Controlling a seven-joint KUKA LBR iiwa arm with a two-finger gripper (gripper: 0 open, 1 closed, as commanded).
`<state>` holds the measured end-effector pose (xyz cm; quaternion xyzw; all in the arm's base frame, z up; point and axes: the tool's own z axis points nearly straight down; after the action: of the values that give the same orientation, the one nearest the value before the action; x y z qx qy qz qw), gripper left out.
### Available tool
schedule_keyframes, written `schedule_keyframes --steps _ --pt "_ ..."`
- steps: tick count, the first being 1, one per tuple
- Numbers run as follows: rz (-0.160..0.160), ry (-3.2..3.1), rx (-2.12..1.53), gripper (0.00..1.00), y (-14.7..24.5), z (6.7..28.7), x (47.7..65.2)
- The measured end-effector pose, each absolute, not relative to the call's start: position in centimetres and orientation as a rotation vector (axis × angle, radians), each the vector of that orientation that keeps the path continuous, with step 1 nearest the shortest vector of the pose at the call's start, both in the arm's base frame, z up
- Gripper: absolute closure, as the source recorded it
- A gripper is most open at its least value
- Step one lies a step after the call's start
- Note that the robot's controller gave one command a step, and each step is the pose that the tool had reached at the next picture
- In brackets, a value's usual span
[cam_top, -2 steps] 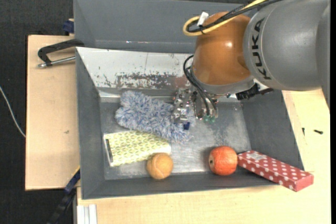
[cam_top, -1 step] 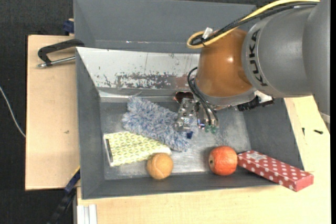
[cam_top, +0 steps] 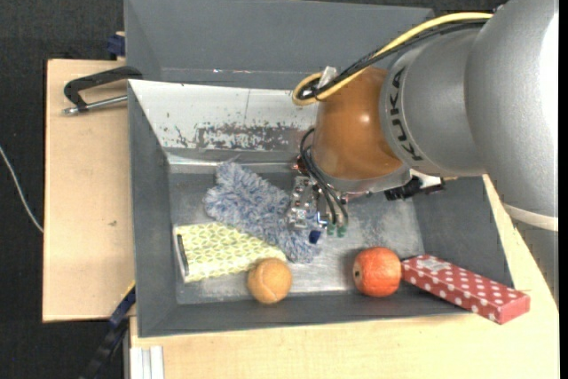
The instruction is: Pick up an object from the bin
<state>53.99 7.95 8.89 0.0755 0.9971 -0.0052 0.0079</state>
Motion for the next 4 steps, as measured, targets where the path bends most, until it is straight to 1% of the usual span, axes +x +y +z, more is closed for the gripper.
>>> schedule_keyframes --steps 2,3,4 --pt "-0.012 3.113 0.236 1.0 8.1 9.0 54.1" --pt "0.003 3.129 0.113 1.0 8.4 12.1 54.5" --pt "0.002 3.136 0.143 1.0 8.0 15.5 53.8"
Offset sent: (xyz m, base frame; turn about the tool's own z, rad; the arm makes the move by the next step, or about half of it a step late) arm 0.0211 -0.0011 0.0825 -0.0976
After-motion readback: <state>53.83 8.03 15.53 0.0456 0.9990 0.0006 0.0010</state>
